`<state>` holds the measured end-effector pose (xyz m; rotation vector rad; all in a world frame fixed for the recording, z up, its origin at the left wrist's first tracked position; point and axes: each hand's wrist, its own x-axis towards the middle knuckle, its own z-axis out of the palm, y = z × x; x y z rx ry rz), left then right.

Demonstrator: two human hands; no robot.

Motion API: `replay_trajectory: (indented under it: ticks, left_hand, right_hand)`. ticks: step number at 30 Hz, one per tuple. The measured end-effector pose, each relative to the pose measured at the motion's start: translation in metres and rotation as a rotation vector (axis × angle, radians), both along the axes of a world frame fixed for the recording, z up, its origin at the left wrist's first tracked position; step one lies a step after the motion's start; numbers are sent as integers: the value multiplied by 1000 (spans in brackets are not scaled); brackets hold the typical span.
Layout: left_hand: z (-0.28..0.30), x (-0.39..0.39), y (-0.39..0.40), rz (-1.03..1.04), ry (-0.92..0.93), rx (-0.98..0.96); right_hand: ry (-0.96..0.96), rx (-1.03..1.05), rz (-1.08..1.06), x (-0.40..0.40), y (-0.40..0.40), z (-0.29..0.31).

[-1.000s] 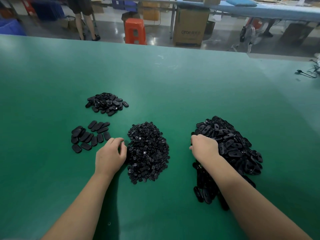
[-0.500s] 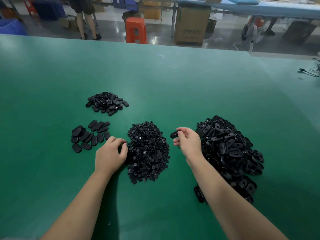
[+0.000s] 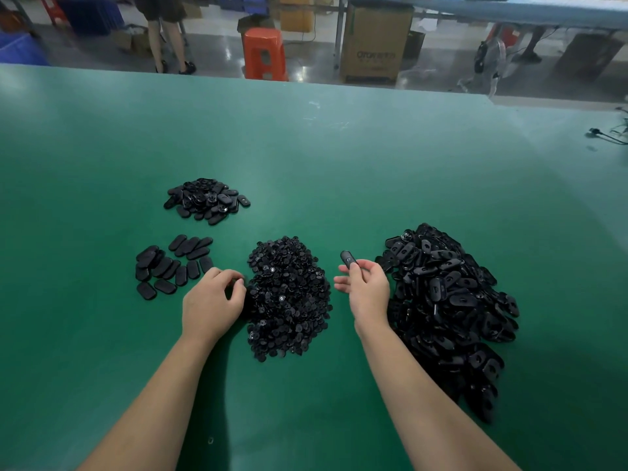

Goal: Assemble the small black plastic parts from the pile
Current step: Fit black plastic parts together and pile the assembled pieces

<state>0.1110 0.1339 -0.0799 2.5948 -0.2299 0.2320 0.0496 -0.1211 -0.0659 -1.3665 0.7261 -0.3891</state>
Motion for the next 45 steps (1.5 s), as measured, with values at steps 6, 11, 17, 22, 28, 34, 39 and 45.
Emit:
replay_trajectory:
  ticks: [6,11,17,22,28,34,39,45]
  left_hand:
    - [1,-1,2,-21,9,-8]
    - [4,-2,3,-37,38,-48]
    - [8,-6,2,-82,153,-72]
    - [17,0,5,-132,259,-101]
    - [23,3,-2,-121,287,-80]
    - [29,5,-4,-105,332,-131]
    - [38,5,-5,-84,318,-295]
    - [49,4,-23,-123,387,-519]
  right_hand:
    - [-8,-63,55,-4,0,-3]
    - [-27,-186,70,-9,5,-9]
    - [-8,-280,81,-11,7,-14]
    - [33,-342,106,-12,8,-14]
    - [49,-355,122,-11,9,-11]
    - [48,-353,128,-13,9,-9]
    - [51,-356,126,-13,8,-9]
    - [51,-360,124,-13,9,-9]
